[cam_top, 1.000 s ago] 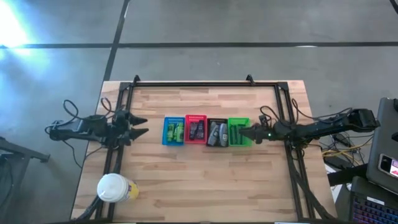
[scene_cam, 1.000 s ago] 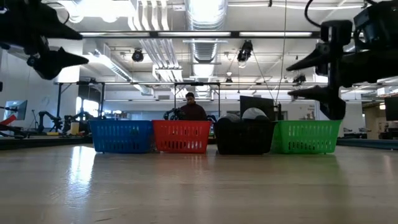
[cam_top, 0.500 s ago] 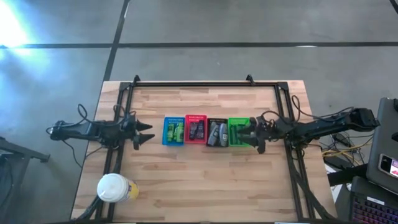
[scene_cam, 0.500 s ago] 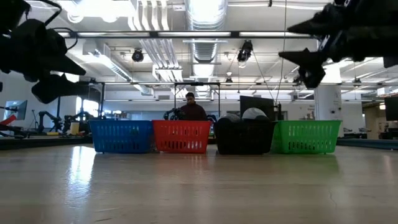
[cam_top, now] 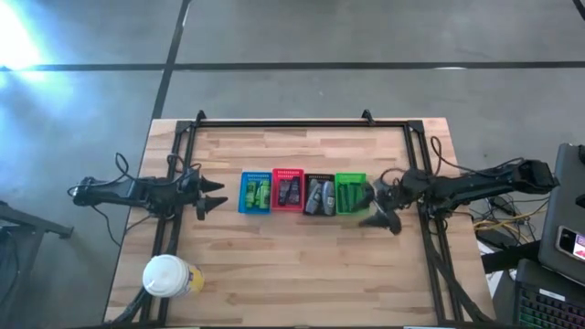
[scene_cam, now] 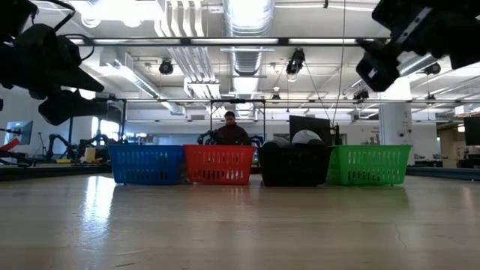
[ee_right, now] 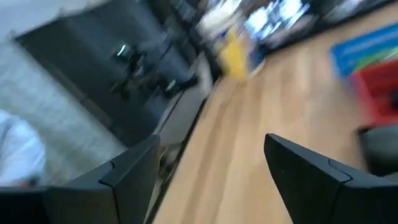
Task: Pick & Place Travel size toiletries
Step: Return to Home Position
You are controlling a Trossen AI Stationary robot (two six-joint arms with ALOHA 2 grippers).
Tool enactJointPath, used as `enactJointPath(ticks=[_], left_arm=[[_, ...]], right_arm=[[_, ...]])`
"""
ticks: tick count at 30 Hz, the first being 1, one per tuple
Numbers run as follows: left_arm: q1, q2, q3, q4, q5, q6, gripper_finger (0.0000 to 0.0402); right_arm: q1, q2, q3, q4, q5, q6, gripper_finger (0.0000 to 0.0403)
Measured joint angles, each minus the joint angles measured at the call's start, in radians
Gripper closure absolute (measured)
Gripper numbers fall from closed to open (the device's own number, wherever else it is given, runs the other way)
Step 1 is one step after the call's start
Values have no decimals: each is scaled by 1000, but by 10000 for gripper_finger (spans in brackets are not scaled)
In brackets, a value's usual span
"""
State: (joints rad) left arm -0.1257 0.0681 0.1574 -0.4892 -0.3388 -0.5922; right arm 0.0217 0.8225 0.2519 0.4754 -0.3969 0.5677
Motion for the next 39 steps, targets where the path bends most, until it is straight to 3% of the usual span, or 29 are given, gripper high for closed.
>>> enactJointPath(ticks=[3,7,13,15,20,25,32,39], left_arm=[[0,2,0,1,0,0,97],[0,4,0,2,0,1,96],[0,4,-1,2,0,1,97],[0,4,-1,2,0,2,96],[0,4,-1,2,0,2,97],[0,4,-1,2,0,1,96],[0,4,-2,3,0,1,96],[0,4,-2,3,1,1,96]], right_arm=[[0,-7,11,-95,-128,46,111],[15,-65,7,-160,-180,51,96],[18,-278,-78,-66,-99,-287,69],[12,-358,-99,-76,-47,-358,62],[-9,-500,-164,-83,-28,-472,47],[-9,-615,-243,-96,-27,-499,45],[-9,-751,-243,-308,-48,-488,60],[-9,-823,-243,-356,-47,-507,75]])
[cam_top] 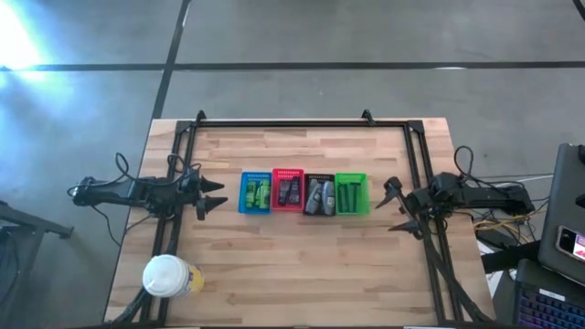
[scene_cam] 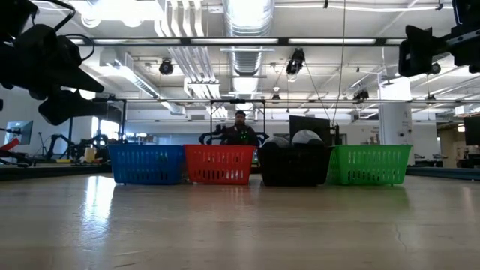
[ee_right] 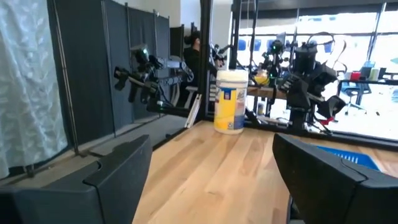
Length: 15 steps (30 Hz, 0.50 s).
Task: Pick & Place Travel size toiletries
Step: Return to Home Position
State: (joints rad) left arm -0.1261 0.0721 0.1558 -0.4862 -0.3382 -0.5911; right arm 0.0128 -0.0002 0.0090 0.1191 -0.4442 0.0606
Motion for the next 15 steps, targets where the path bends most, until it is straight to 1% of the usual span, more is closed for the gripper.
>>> enactJointPath(ticks=[7,15], left_arm=[[0,1,0,0,0,0,97],[0,0,0,0,0,0,96]], right_arm=[[0,30,0,-12,1,-9,75],[0,50,0,-12,1,-9,50]])
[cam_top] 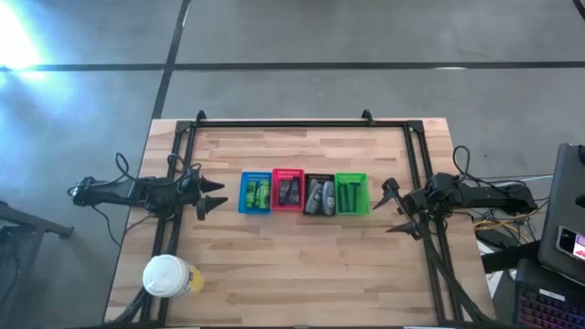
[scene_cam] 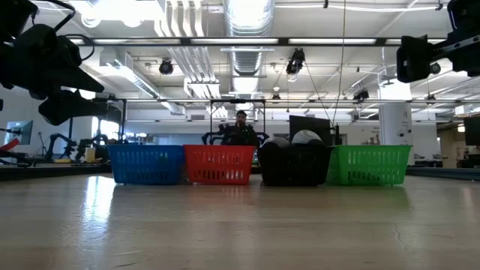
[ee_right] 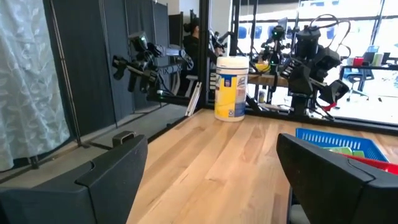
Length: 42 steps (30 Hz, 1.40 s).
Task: Pick & Place Travel size toiletries
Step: Return to Home Position
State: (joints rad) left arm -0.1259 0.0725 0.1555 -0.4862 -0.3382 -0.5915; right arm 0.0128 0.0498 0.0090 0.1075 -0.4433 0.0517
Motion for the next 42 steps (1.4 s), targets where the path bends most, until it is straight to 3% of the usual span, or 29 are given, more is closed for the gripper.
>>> enactJointPath(ticks=[8,42], left_arm=[[0,0,0,0,0,0,96],[0,0,0,0,0,0,96]], right_arm=[[0,-2,0,0,0,0,45],[0,-2,0,1,0,0,142]])
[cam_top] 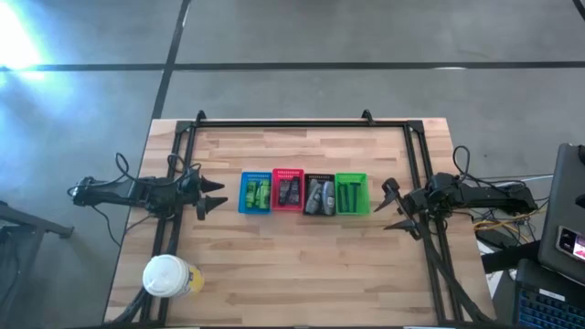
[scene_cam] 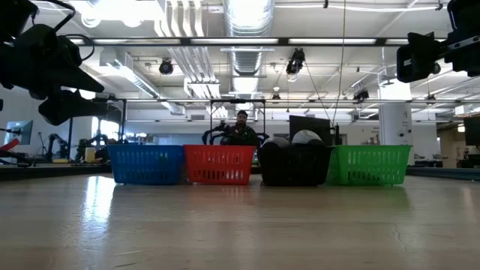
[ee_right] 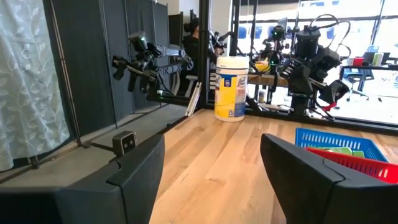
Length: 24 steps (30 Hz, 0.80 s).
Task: Pick & Place Travel size toiletries
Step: Return to Home Position
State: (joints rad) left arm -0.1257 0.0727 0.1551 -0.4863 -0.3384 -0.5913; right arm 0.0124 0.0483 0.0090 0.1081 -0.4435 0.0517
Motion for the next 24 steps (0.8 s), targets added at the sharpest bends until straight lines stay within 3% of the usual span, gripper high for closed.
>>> enactJointPath(ticks=[17,24], left_arm=[[0,0,0,0,0,0,96],[0,0,0,0,0,0,96]], right_arm=[[0,0,0,0,0,0,178],[0,0,0,0,0,0,169]])
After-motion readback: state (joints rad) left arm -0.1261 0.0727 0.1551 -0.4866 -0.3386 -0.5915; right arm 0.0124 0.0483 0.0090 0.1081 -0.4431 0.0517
